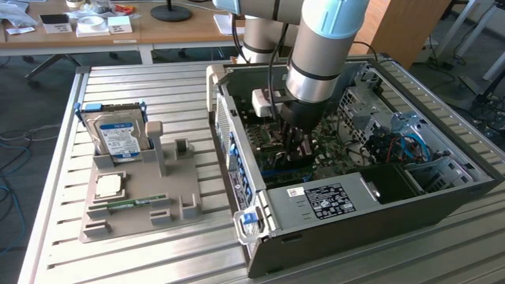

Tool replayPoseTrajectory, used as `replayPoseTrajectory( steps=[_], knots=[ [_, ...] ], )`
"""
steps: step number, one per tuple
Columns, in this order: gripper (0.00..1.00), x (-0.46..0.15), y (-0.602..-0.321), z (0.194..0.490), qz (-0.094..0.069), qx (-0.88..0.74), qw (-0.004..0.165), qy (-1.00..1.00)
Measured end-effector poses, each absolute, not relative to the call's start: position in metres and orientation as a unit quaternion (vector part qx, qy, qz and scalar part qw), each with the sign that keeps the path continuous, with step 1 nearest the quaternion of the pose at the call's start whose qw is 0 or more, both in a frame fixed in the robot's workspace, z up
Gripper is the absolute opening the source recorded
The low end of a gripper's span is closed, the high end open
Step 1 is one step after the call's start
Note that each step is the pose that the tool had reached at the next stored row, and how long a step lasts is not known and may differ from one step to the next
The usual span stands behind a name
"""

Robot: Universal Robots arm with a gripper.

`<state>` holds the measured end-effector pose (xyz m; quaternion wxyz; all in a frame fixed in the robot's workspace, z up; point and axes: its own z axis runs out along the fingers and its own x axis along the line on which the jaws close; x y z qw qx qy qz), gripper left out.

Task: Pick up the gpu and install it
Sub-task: 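Insert the gpu into the slot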

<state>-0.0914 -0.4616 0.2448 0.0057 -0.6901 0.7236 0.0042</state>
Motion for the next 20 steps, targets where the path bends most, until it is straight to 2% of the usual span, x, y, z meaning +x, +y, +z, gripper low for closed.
replayPoseTrajectory(
  steps=[20],
  knots=[
    [0.27, -0.0916, -0.4616, 0.2432, 0.004, -0.69, 0.006, 0.724]
  ],
)
